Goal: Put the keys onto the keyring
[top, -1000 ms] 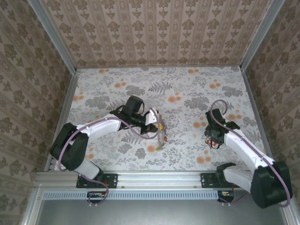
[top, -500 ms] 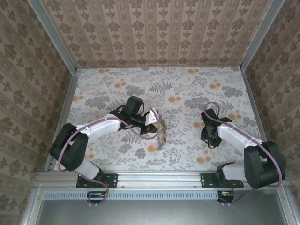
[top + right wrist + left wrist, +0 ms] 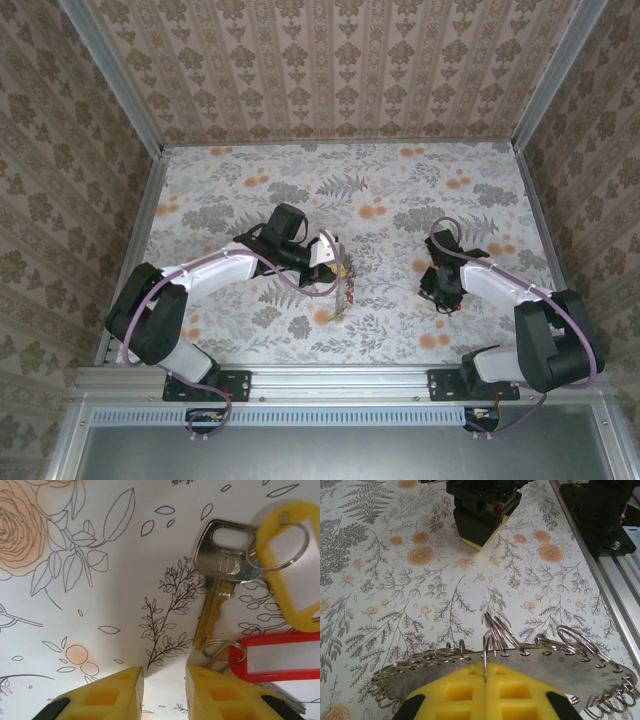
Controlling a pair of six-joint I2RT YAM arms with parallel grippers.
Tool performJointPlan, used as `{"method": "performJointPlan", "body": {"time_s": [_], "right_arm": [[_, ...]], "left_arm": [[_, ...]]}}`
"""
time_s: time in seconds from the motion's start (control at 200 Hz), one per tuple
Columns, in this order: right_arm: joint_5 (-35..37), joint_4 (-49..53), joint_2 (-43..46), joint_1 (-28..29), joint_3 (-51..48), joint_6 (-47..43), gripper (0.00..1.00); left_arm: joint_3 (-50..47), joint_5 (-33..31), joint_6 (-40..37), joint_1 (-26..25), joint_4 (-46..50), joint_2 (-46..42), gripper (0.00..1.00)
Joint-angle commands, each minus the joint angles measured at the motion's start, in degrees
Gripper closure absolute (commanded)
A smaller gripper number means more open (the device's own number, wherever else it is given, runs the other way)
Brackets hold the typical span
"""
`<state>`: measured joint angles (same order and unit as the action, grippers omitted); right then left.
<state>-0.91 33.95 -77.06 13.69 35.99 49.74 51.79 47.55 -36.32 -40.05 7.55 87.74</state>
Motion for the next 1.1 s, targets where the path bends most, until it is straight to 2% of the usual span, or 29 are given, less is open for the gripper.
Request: {"method": "performJointPlan", "body": {"time_s": [0.0, 0.155, 0.435, 0.68, 0.835, 1.095], "right_arm": [[-5.59, -4.81, -1.91, 1.34, 1.76, 0.56, 0.72], [4.13, 3.31, 2.28, 0.70, 3.87, -0.41, 0.70], [10.93, 8.34, 9.12, -3.10, 0.41, 1.05, 0.64], [2.37, 2.60, 5.23, -4.93, -1.89, -0.47, 0.63], [-0.03, 1.12, 2.35, -4.86, -1.31, -0.85, 0.64], [-6.75, -5.17, 1.06, -4.17, -2.40, 3.60, 0.65]], "left_arm": [[1.34, 0.99, -1.82, 0.34, 1.23, -1.87, 1.00], [1.21, 0.79, -2.03, 0.42, 1.68, -2.23, 1.00], [1.27, 0.97, -2.03, 0.51, 1.65, -2.29, 1.00], [1.25, 1.17, -2.10, 0.52, 1.68, -2.15, 1.00], [1.35, 1.24, -2.14, 0.57, 1.76, -2.13, 1.00], [1.33, 1.14, -2.10, 0.59, 1.75, -2.06, 1.00]]}}
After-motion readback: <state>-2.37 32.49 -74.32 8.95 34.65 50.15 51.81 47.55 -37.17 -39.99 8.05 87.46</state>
